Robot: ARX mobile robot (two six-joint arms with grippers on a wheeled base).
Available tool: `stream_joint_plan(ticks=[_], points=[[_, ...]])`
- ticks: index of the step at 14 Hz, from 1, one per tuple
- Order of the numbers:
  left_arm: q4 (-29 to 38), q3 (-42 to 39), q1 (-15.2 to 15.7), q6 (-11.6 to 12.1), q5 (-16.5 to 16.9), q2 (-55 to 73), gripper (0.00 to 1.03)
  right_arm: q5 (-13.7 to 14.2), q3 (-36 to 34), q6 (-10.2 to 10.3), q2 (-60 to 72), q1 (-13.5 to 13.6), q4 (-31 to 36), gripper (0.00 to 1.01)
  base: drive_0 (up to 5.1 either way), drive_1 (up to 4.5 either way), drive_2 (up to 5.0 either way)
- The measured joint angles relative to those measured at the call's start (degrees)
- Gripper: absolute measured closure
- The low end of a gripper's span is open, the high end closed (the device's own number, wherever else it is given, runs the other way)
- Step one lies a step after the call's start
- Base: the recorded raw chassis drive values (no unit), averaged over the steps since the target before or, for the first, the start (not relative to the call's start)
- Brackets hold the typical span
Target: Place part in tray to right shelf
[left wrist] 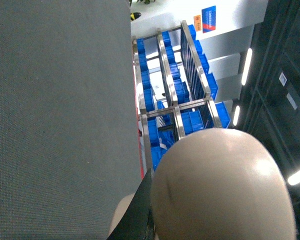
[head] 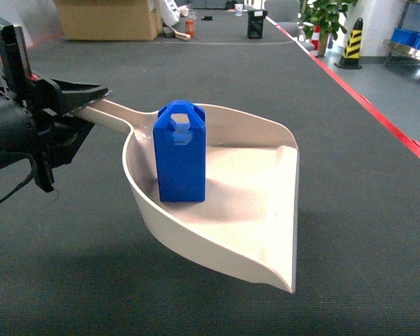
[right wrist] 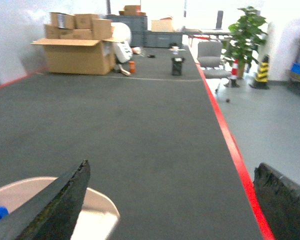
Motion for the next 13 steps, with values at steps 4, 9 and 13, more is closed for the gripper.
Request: stream_joint_plan(ticks=[4, 9, 13], points=[[0.0, 0.0, -0.1, 0.0, 0.0, 0.0, 0.87, -4.0, -14.9, -0.4, -11.2, -3.1, -3.8, 0.03, 0.0, 0.0, 0.0], [-0.1, 0.0, 0.3, 0.0, -0.2, 0.0, 0.87, -4.5, -14.0, -0.8, -11.3, -2.9, -3.3, 0.03, 0.0, 0.0, 0.0], [0.0, 0.0, 0.0, 0.1, 0.0, 0.0, 0.87, -4.4, -14.0, -0.8, -11.3, -3.0, -3.4, 0.03, 3.7, -1.89, -1.9]])
